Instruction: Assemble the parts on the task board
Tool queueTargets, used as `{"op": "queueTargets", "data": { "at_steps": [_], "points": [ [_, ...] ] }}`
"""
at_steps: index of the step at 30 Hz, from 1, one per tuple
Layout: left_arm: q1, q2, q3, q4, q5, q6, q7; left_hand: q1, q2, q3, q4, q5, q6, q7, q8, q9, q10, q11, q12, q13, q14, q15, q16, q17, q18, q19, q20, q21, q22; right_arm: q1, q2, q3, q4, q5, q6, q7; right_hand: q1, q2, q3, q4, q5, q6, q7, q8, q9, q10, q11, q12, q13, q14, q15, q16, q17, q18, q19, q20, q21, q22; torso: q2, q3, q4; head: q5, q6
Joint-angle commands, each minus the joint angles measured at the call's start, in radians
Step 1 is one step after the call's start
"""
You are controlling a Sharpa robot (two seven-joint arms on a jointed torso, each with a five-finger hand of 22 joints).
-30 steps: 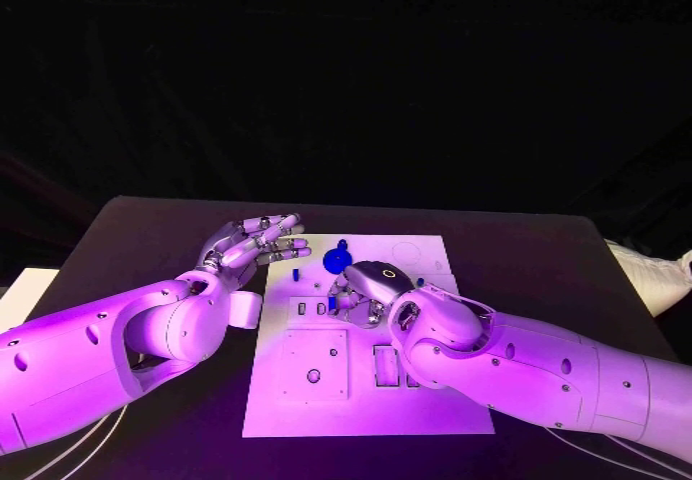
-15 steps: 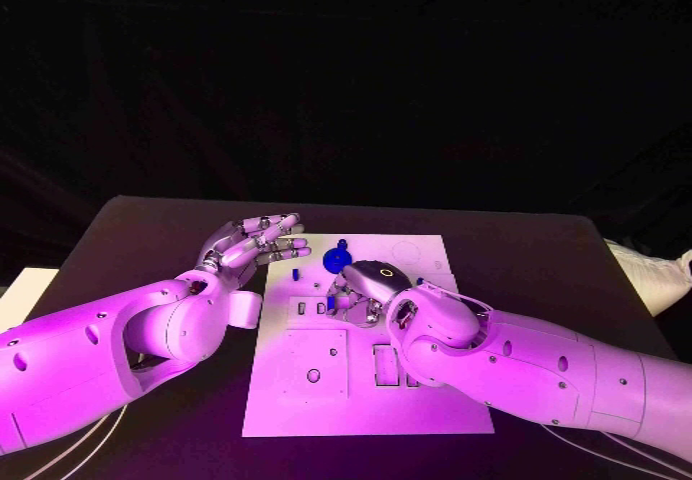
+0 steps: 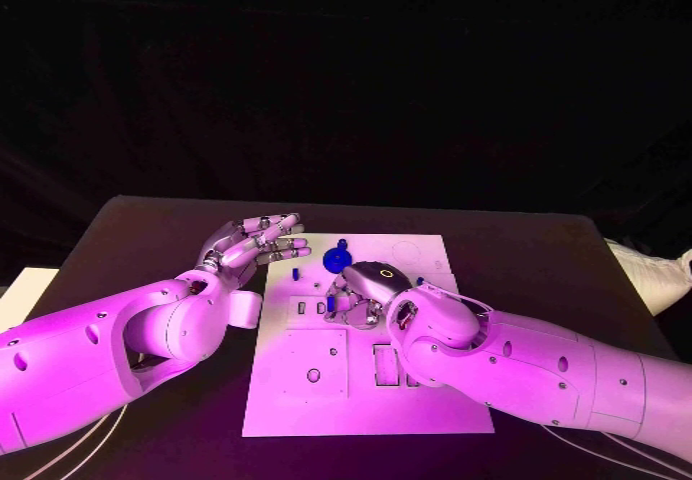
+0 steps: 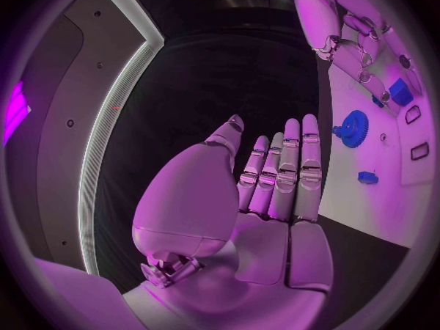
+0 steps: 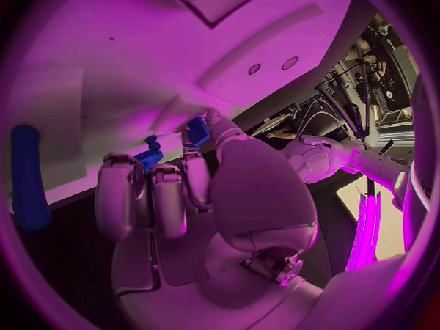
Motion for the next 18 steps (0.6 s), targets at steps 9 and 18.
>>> {"op": "queueTargets", "data": {
  "at_steps": [9,18],
  "points": [
    [0.0,0.002,0.0,0.001,0.001,0.02,0.003,0.001,0.013,-0.001,-0.006,-0.003,-0.001,0.009,-0.006,-0.001,-0.001,0.003,-0.003,-0.001,-0.007,0.003,-0.003,0.001,0.008,0.004,0.004,-0.004,-0.001,-0.009,-0.004,-0.008,-0.006,-0.003,0.02,-0.037,-0.017,-0.011,-0.026,0.023,-0.024,-0.018,0.0,0.0,-0.005,-0.017,0.003,-0.02,0.053,0.088,0.008,-0.005,0.184,-0.013,0.0,0.007,-0.006,-0.002,-0.001,-0.0002,0.0002,-0.002,-0.002],
    [0.0,0.004,0.0,-0.007,-0.006,0.026,-0.009,0.001,0.017,0.003,-0.013,-0.003,0.003,0.001,-0.004,0.0,0.006,-0.002,0.0,0.0,-0.005,0.002,-0.006,0.004,0.009,0.006,0.003,-0.006,-0.002,-0.01,-0.014,-0.008,0.019,-0.008,-0.164,0.019,-0.017,-0.027,-0.068,0.091,-0.05,-0.067,0.011,-0.001,-0.01,-0.036,0.013,-0.047,0.03,0.087,0.016,-0.007,0.182,-0.013,-0.001,0.014,-0.007,-0.004,-0.001,0.0016,-0.0007,-0.002,0.002]
  ]
}}
